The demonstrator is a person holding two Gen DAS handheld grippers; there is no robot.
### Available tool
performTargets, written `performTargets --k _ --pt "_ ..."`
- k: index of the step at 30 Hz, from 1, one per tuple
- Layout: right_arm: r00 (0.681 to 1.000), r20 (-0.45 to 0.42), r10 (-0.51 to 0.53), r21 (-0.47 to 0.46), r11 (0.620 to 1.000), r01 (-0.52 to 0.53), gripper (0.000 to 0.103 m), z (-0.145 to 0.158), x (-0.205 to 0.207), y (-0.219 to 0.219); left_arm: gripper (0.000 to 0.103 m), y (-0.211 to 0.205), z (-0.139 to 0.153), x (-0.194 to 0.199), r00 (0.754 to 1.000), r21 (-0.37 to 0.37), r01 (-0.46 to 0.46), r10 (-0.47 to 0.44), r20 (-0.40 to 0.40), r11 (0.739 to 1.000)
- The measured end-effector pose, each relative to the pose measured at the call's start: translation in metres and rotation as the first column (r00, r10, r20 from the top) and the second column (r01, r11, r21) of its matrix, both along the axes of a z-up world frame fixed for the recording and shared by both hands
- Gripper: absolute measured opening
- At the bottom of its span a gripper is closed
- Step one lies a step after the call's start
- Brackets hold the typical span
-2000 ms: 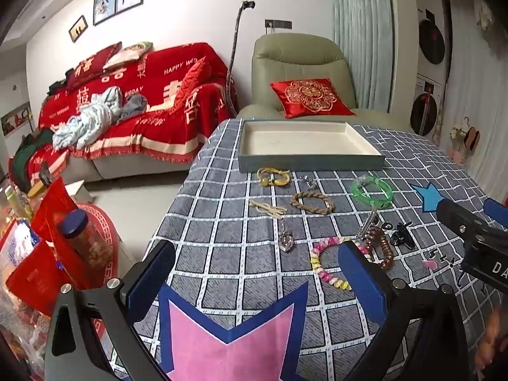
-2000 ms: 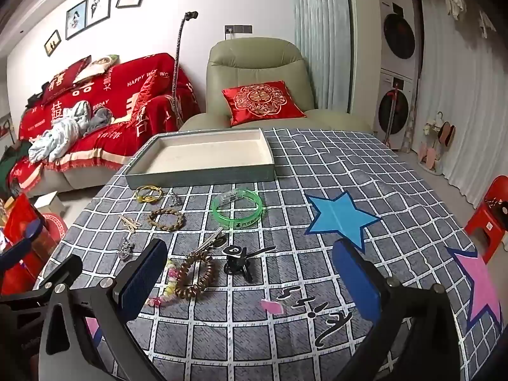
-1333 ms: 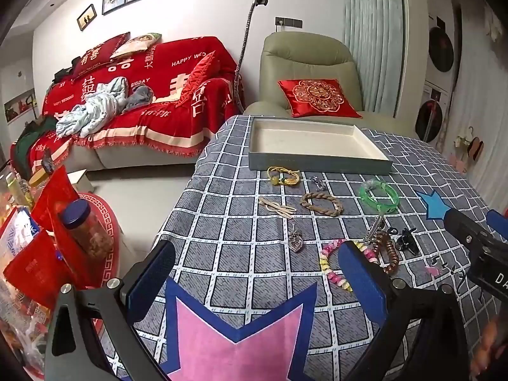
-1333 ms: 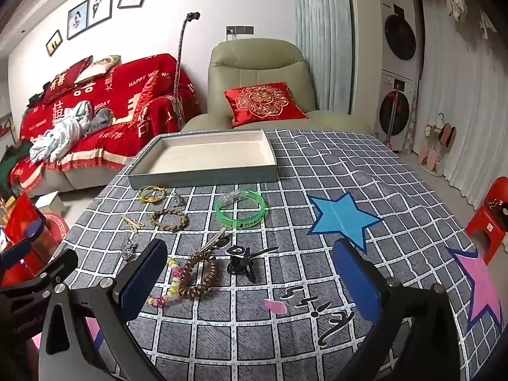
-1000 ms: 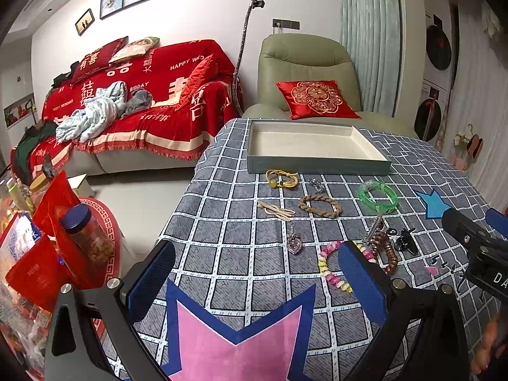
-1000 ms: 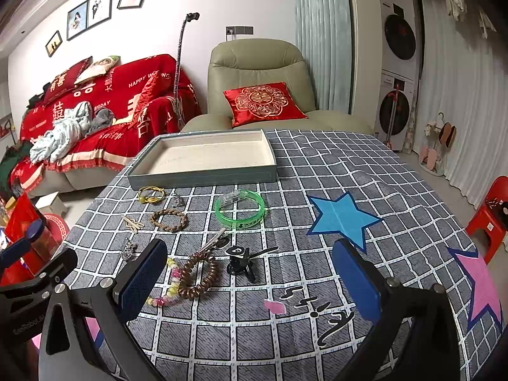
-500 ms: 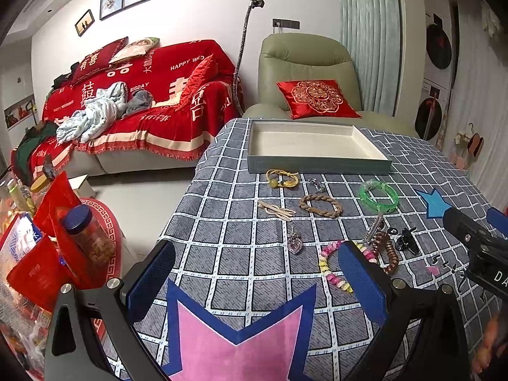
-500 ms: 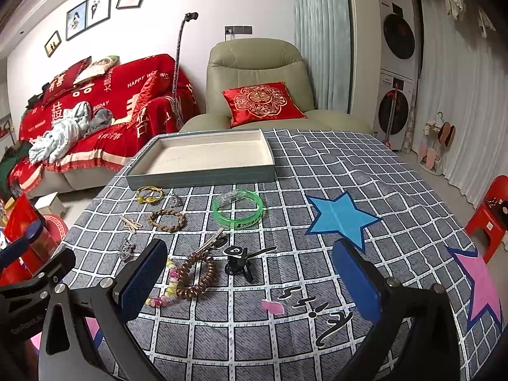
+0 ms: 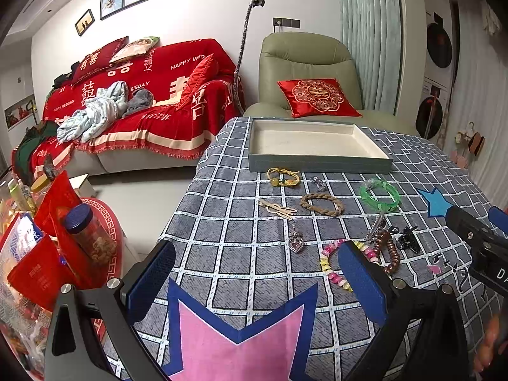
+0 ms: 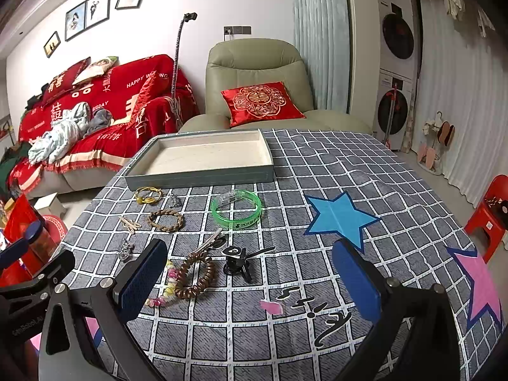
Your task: Organize jewelry
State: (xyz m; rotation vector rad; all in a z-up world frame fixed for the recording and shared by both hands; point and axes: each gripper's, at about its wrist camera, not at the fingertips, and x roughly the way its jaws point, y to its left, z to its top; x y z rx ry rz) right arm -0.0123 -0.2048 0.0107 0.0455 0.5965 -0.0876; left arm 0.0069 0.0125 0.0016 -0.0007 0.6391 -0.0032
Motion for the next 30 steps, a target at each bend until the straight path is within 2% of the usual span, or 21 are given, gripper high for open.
performTargets --k 30 --pt "1.0 -0.002 0.003 0.001 1.0 -0.003 0.103 -0.0002 -0.0005 -0.0004 0.103 0.0035 -0.0064 0.0039 1.0 -0.006 -0.008 0.008 -0.025 1.0"
